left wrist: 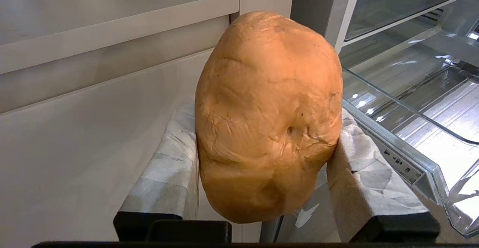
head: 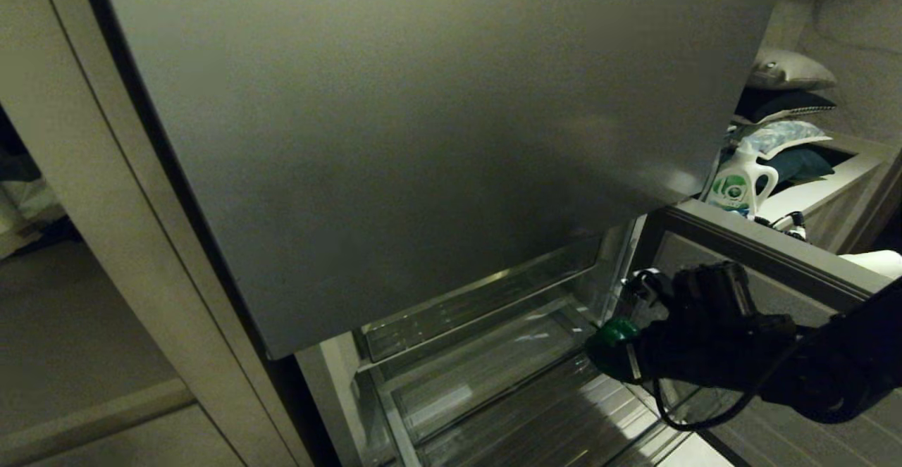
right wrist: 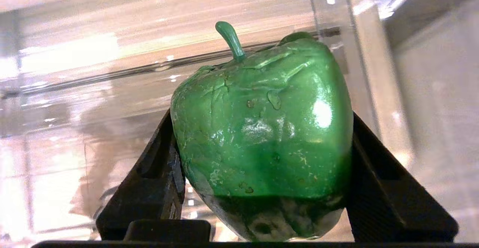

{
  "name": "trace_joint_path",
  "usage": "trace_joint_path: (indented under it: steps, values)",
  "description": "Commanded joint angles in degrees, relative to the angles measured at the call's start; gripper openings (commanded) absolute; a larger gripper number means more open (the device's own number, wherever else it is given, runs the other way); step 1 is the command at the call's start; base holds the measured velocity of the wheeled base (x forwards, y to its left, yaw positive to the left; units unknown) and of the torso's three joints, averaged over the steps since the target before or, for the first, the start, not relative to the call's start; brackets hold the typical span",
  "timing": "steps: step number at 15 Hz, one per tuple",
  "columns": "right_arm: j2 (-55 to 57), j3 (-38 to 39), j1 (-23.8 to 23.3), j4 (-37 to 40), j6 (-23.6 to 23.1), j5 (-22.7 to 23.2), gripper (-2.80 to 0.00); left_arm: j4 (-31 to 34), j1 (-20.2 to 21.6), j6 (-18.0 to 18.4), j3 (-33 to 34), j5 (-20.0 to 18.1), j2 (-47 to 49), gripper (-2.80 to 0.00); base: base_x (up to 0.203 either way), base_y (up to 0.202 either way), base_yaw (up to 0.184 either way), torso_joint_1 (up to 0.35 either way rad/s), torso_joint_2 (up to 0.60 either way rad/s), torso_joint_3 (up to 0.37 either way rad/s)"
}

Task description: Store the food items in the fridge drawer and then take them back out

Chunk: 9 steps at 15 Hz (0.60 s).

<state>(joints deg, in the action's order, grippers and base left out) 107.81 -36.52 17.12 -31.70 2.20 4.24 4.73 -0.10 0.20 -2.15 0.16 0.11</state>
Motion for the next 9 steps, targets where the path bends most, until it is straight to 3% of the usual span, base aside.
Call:
trace_joint_path:
  steps: [1, 4, 9]
  values:
    - [-6.9, 3.4, 0.0, -0.2, 0.0, 0.1, -2.8, 0.0, 0.0, 0.0, 0.0, 0.0, 0.0, -2.8, 0.0, 0.0, 0.0, 0.0, 0.0, 0.0]
    - [-13.9, 7.0, 0.0, 0.1, 0.0, -0.4, -2.8, 0.0, 0.0, 0.0, 0.0, 0.0, 0.0, -2.8, 0.0, 0.0, 0.0, 0.0, 0.0, 0.0]
    - [-32.3, 15.0, -0.5, 1.0, -0.3, -4.9, -2.8, 0.0, 0.0, 0.0, 0.0, 0.0, 0.0, -2.8, 0.0, 0.0, 0.0, 0.0, 0.0, 0.0]
